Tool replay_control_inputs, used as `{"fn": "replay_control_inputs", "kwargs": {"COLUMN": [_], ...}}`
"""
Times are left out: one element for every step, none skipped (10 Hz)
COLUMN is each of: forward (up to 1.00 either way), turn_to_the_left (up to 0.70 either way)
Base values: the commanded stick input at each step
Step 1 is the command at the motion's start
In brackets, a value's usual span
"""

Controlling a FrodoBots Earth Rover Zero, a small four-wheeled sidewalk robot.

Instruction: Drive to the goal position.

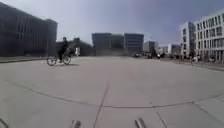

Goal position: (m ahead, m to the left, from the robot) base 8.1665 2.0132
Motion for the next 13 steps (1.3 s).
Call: {"fn": "replay_control_inputs", "kwargs": {"forward": [0.85, 0.85, 0.85, 0.85, 0.85, 0.85, 0.85, 0.85, 0.85, 0.85, 0.85, 0.85, 0.85], "turn_to_the_left": [0.01, -0.02, -0.22, -0.19, -0.14, -0.09, -0.05, 0.0, 0.01, 0.01, 0.01, 0.01, 0.01]}}
